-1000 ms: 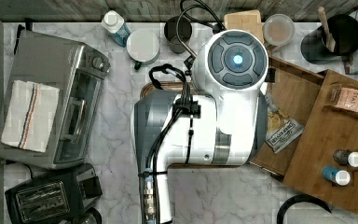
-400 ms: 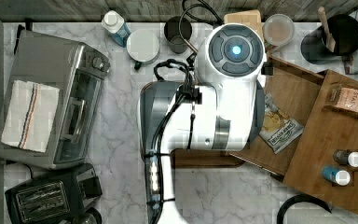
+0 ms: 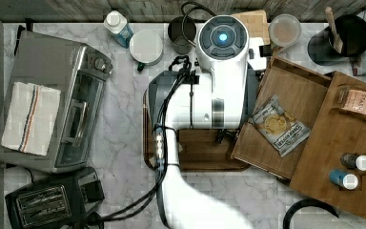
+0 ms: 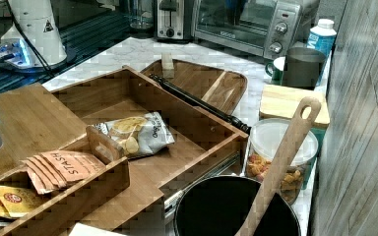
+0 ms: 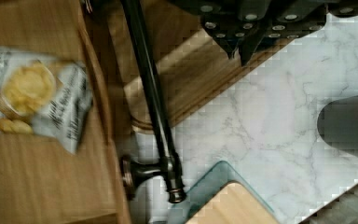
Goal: Close the drawer.
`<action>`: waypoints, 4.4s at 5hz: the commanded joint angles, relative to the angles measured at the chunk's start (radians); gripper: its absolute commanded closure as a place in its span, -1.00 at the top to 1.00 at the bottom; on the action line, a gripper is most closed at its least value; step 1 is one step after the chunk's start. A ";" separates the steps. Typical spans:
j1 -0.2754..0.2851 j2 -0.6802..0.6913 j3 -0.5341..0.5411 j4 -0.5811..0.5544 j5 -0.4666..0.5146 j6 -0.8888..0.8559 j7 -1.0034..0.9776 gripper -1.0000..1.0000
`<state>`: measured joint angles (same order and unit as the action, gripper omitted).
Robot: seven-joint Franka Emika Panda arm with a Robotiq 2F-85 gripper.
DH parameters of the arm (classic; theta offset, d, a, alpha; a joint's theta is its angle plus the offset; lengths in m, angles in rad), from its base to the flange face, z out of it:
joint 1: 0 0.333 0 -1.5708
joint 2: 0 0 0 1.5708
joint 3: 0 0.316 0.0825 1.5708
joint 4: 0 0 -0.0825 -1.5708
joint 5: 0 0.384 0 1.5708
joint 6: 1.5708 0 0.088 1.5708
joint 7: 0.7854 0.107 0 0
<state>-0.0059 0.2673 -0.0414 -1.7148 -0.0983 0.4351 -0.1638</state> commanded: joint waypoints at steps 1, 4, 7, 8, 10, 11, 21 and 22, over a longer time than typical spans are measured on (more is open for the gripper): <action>-0.015 0.099 -0.007 0.046 -0.026 0.072 -0.133 -1.00; -0.042 0.184 -0.021 -0.017 -0.018 0.189 -0.175 -1.00; -0.135 0.193 0.019 -0.153 0.045 0.301 -0.277 -1.00; -0.173 0.179 0.022 -0.179 0.070 0.296 -0.340 -1.00; -0.215 0.106 -0.036 -0.204 0.029 0.229 -0.412 -1.00; -0.296 0.138 -0.051 -0.113 0.032 0.166 -0.523 -1.00; -0.510 0.166 -0.262 -0.044 0.057 0.246 -0.748 -1.00; -0.510 0.166 -0.261 -0.044 0.057 0.246 -0.748 -1.00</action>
<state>-0.3477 0.4692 -0.1515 -1.8857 -0.0303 0.6802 -0.8726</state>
